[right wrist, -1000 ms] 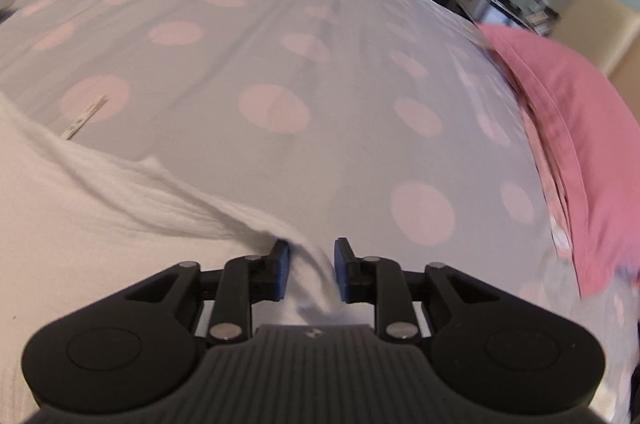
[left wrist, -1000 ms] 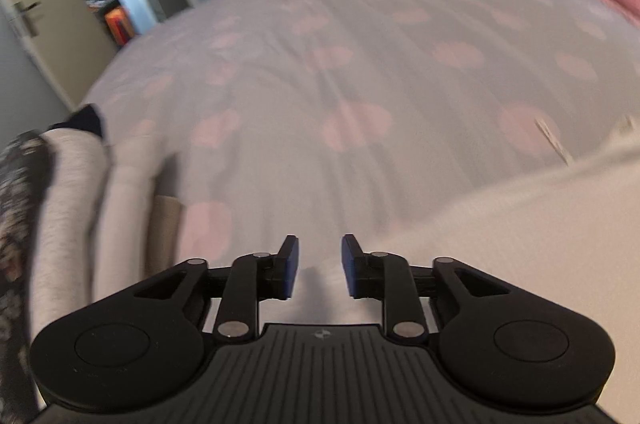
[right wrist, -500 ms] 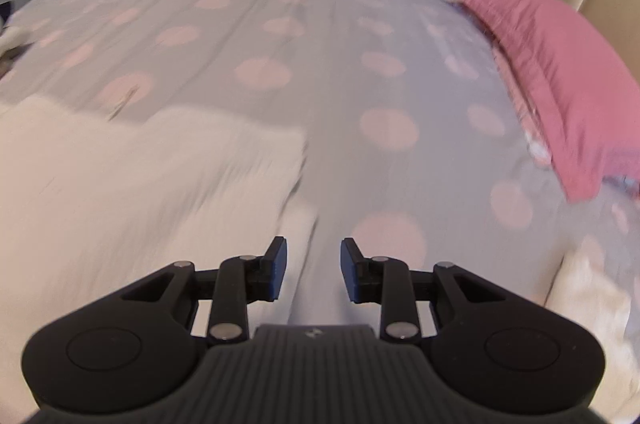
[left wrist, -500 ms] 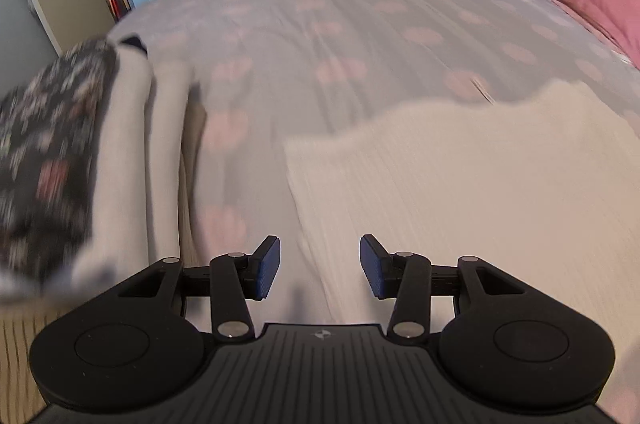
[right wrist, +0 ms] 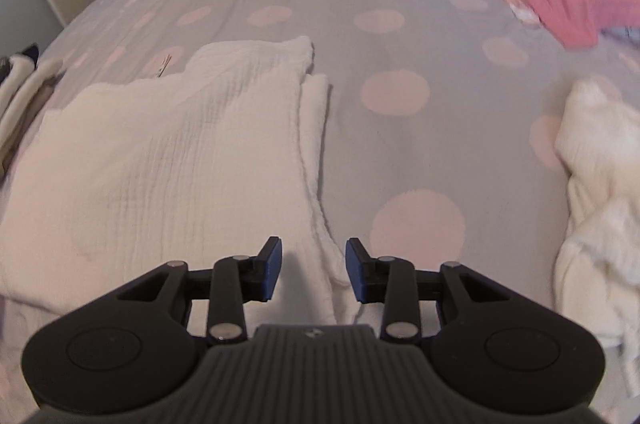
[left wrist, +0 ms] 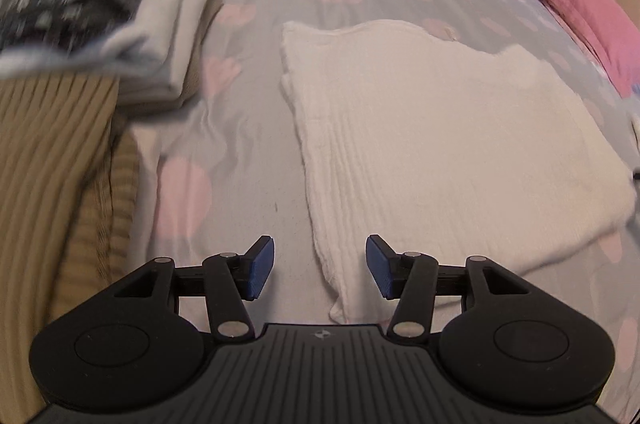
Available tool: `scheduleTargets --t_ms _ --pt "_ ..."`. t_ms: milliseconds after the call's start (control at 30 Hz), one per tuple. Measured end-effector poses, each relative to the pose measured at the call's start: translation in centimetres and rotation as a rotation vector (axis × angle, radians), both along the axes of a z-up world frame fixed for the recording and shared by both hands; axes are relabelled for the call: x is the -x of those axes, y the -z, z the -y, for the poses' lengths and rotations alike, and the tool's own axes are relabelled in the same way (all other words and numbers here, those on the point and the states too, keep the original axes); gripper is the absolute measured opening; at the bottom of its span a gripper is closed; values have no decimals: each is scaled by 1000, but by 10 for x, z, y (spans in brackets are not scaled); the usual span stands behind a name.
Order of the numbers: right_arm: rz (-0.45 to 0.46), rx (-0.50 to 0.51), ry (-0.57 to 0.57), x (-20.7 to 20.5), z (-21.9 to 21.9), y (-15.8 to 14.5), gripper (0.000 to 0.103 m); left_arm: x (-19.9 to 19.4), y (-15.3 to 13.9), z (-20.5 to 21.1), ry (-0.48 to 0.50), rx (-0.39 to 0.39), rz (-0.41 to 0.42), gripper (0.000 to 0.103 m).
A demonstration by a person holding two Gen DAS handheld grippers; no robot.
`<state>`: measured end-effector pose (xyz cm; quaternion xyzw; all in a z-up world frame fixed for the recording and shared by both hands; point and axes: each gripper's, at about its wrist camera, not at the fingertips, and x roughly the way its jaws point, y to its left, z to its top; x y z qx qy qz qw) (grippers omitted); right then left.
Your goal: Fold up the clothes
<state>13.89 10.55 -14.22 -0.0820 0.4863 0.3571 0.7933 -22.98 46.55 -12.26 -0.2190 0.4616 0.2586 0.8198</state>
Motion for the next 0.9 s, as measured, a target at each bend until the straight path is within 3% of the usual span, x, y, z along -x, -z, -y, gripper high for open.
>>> scheduleTargets --t_ms 100,167,200,367,400,533,767,900 --pt "-37 -7 33 -3 -1 7 35 2 10 1 -30 64 31 49" --pt "-62 -20 39 -4 -1 7 10 -2 12 3 -19 79 29 45" --pt "-74 -26 42 -4 -1 7 5 -5 13 4 -12 90 25 33" --pt "-52 -53 43 4 11 -19 5 -11 8 9 15 70 16 7" --pt "-54 -48 42 5 15 -25 5 -11 6 9 18 64 8 6" --pt "-85 9 61 4 31 -26 4 -7 0 8 32 64 -7 4" --pt "-111 104 48 5 30 17 4 -12 13 10 69 40 -109 3" --pt "-92 118 37 9 28 16 5 -8 12 5 65 43 -111 10"
